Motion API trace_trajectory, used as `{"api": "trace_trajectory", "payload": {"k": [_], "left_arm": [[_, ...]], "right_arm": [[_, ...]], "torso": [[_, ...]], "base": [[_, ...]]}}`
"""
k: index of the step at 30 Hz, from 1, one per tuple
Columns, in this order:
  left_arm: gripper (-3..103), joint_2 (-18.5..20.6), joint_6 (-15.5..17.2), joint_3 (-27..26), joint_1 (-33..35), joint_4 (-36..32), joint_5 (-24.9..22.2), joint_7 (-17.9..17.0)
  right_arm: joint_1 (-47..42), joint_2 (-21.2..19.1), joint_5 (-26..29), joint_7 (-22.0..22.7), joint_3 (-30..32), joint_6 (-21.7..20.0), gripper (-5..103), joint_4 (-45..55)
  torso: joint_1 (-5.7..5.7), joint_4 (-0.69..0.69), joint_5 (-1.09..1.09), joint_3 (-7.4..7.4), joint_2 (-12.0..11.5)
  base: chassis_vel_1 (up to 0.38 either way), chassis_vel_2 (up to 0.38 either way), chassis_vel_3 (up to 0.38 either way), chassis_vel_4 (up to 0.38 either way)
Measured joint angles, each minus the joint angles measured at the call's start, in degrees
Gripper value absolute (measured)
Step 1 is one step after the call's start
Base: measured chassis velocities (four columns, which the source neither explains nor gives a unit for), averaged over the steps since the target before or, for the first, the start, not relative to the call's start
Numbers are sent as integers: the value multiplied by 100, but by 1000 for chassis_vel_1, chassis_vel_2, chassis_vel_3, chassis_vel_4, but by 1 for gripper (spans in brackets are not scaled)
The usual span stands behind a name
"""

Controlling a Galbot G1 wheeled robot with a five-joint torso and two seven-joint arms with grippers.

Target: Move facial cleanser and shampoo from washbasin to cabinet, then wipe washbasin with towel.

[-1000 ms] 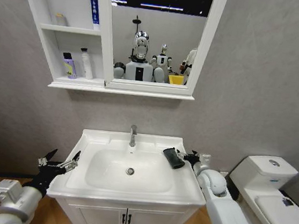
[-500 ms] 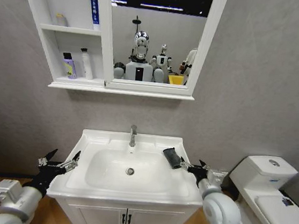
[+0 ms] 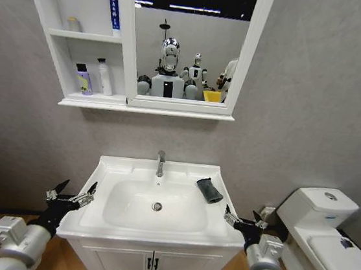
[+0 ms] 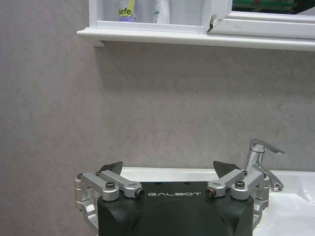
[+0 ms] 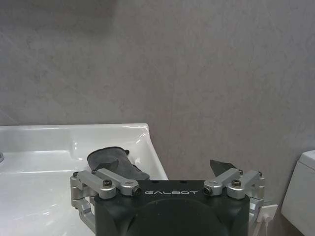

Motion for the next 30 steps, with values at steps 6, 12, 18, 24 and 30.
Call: {"api": "trace_trajectory", "payload": {"k": [6,12,18,24,30], "left_arm": [[100,0,0,0,0,0,0,0],[100,0,0,0,0,0,0,2],[100,0,0,0,0,0,0,0],[100,0,0,0,0,0,0,-1],[100,0,0,0,0,0,0,-1]], "right_arm": [[-119,24,-51,-95,-20,57,100,33],[-165,-8,-51,-127,-19,60,100,119],[-179,-17,-51,-150,-52,32,100,311],[-172,-23,-46,-158,-55,8,100,478],[-190,-36,-72,-186,-98,-11,100,501]], "torso": [[1,-1,1,1,-1],[1,-2,1,1,-1],[0,-1,2,0,-1],[0,-1,0,0,-1],[-2,-1,-2,-1,1]], "base": [[84,-95,-74,79],[192,-187,-195,178],[252,-270,-243,261],[329,-325,-308,314],[379,-369,-358,357]]}}
